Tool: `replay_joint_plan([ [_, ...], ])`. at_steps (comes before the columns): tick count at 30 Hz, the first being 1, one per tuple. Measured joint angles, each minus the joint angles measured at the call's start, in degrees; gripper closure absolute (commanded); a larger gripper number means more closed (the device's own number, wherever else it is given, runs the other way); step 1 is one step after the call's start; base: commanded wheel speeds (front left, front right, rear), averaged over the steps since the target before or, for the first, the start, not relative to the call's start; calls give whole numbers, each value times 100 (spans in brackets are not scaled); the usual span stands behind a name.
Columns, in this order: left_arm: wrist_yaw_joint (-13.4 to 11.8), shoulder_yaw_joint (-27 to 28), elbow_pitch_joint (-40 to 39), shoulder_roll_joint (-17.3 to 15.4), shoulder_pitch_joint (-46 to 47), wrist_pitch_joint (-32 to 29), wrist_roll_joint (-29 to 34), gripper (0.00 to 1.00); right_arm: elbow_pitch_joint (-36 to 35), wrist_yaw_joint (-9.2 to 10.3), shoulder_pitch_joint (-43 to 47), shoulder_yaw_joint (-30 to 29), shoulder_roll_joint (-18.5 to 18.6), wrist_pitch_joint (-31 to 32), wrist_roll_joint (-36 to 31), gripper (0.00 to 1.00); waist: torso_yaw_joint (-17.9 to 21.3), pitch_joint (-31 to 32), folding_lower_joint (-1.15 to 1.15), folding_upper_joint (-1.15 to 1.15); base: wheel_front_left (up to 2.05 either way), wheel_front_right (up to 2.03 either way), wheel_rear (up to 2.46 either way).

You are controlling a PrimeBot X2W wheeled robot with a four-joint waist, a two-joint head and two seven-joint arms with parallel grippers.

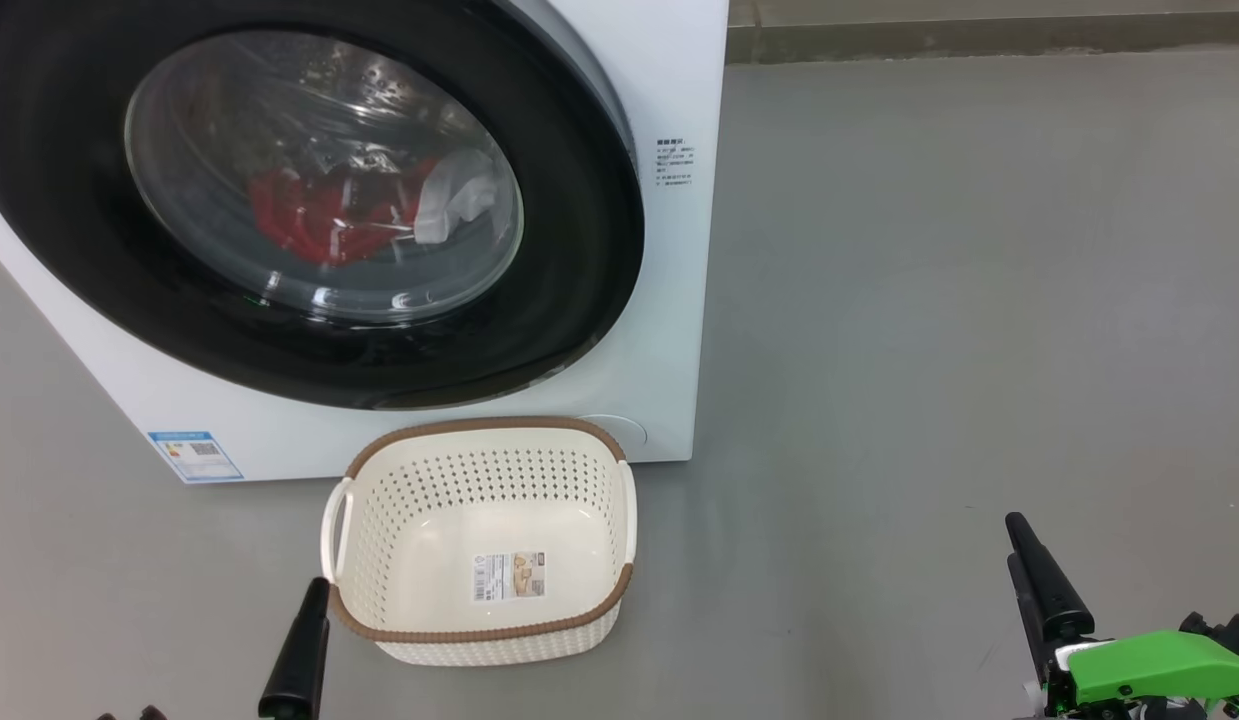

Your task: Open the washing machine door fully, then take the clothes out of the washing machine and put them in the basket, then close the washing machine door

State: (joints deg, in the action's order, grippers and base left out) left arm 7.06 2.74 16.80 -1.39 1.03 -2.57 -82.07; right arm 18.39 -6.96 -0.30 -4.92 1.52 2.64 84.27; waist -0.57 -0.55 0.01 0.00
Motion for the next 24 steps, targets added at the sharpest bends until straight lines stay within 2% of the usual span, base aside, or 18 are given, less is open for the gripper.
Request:
replay_joint_plan([
  [15,0,-71,-209,1,-9,227,1402,0,-38,0,33,171,63,-227,-1056,0,-35,-25,0,0,0,0,0],
  [24,-23,-143,-312,0,-133,378,2038,0,-92,0,145,191,105,-379,-1692,0,-54,6,-1,0,0,0,0],
])
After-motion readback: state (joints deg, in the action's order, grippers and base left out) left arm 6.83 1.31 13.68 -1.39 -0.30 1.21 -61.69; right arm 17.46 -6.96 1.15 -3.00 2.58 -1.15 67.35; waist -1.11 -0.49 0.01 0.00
